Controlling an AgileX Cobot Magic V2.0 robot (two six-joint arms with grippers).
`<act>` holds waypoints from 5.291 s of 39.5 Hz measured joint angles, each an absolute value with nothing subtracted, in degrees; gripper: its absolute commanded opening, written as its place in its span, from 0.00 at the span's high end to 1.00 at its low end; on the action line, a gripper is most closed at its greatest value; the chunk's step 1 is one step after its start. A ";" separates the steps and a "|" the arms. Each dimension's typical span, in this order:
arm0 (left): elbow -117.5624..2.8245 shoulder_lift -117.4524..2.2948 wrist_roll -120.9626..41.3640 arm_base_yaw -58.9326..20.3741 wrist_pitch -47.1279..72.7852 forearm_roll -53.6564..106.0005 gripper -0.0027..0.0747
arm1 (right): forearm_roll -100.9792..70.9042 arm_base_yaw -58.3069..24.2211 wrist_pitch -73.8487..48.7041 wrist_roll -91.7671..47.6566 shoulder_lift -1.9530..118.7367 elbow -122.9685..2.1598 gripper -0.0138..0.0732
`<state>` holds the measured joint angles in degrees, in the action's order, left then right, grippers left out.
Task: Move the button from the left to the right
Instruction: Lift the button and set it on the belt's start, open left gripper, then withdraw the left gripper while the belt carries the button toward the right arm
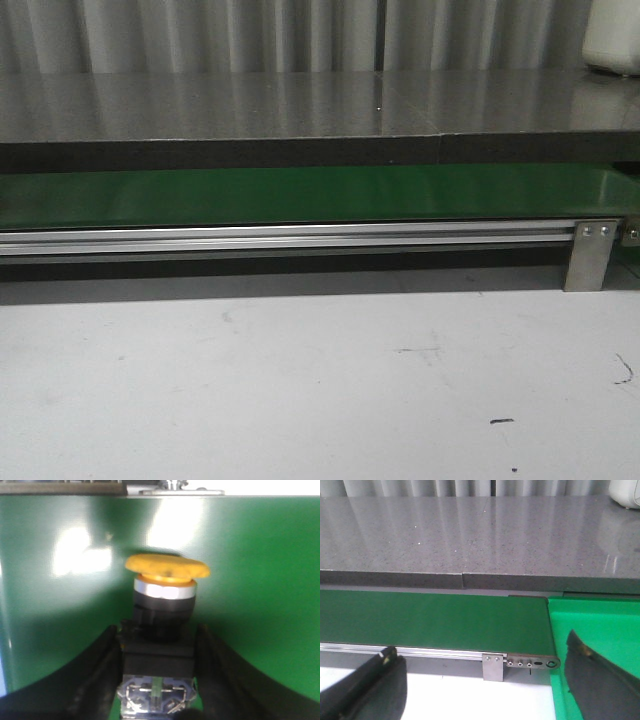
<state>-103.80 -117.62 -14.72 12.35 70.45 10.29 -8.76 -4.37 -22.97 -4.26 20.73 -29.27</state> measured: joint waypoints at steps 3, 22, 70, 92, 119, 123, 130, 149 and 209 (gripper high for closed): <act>-104.49 -117.62 -14.72 11.96 70.56 10.29 0.25 | -8.76 -4.37 -22.97 -4.26 20.73 -29.27 0.09; -111.96 -114.59 -14.53 3.12 71.16 6.84 0.99 | -8.76 -4.37 -22.97 -4.26 20.73 -29.27 0.09; -26.28 -29.78 -10.57 -0.41 22.65 5.10 0.99 | -8.76 -4.37 -22.97 -4.26 20.73 -29.27 0.09; -18.55 -6.87 -10.57 -0.41 21.50 8.61 0.99 | -8.76 -4.37 -22.97 -4.26 20.73 -29.27 0.09; -18.46 -6.87 -10.57 -0.41 21.42 8.61 0.99 | -8.76 -4.37 -22.97 -4.26 20.73 -29.27 0.09; -18.46 -6.87 -10.57 -0.41 21.42 8.65 0.99 | -8.76 -4.37 -22.97 -4.26 20.73 -29.27 0.09; -18.46 -6.87 -10.57 -0.41 21.42 8.74 0.99 | -8.76 -4.37 -22.97 -4.26 20.73 -29.27 0.09; -18.46 -6.87 -10.57 -0.41 21.36 8.74 0.99 | -8.76 -4.37 -22.97 -4.26 20.73 -29.27 0.09; -18.46 -6.87 -10.57 -0.41 21.36 8.74 0.99 | -8.76 -4.37 -23.84 -4.26 21.56 -29.40 0.09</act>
<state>-18.46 -6.87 -10.57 -0.41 21.36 8.74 -8.76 -4.37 -23.84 -4.26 21.56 -29.40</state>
